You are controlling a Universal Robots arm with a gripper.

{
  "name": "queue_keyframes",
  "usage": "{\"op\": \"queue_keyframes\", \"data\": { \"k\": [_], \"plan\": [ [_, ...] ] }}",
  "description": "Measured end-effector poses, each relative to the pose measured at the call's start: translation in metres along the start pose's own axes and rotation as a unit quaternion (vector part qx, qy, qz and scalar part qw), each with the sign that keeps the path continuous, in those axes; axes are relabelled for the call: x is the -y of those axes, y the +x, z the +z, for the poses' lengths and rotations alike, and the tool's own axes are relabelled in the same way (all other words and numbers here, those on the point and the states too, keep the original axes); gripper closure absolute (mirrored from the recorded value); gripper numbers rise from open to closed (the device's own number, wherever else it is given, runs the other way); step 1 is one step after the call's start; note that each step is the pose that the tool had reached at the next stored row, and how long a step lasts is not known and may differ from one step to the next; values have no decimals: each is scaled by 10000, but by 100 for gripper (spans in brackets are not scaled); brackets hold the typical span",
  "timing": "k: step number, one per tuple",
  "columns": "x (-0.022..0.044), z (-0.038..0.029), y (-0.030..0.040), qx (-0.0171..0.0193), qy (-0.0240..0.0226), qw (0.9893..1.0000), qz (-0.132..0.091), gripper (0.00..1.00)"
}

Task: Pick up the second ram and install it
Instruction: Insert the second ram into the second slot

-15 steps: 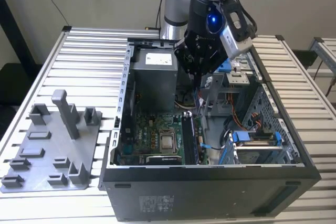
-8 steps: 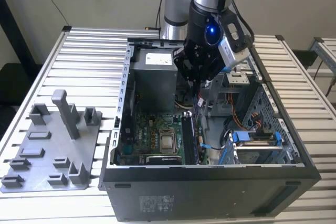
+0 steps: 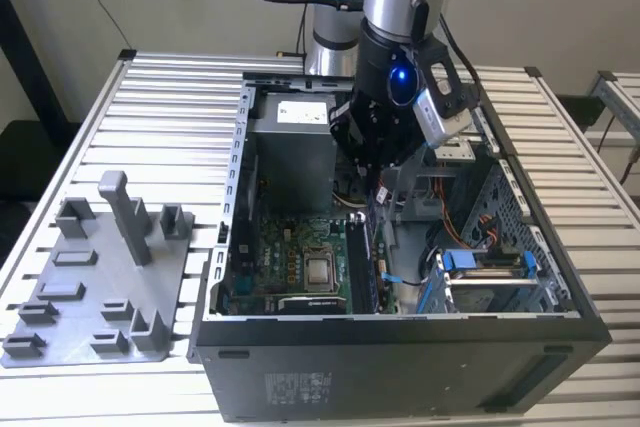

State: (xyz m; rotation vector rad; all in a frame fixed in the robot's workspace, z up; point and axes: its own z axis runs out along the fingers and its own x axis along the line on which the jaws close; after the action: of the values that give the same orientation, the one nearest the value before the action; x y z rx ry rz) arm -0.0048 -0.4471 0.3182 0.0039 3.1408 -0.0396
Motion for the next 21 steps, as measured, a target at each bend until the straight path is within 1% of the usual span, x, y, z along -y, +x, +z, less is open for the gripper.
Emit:
{"op": "queue_keyframes", "data": {
  "k": [5, 9, 14, 21],
  "plan": [
    [14, 90, 0, -2, 0, 10000, 0, 86],
    [37, 141, -1, -29, 0, 10000, -1, 86],
    [63, 226, -1, -52, 0, 10000, -1, 86],
    [76, 355, -1, -58, -1, 10000, -1, 86]
  ]
}}
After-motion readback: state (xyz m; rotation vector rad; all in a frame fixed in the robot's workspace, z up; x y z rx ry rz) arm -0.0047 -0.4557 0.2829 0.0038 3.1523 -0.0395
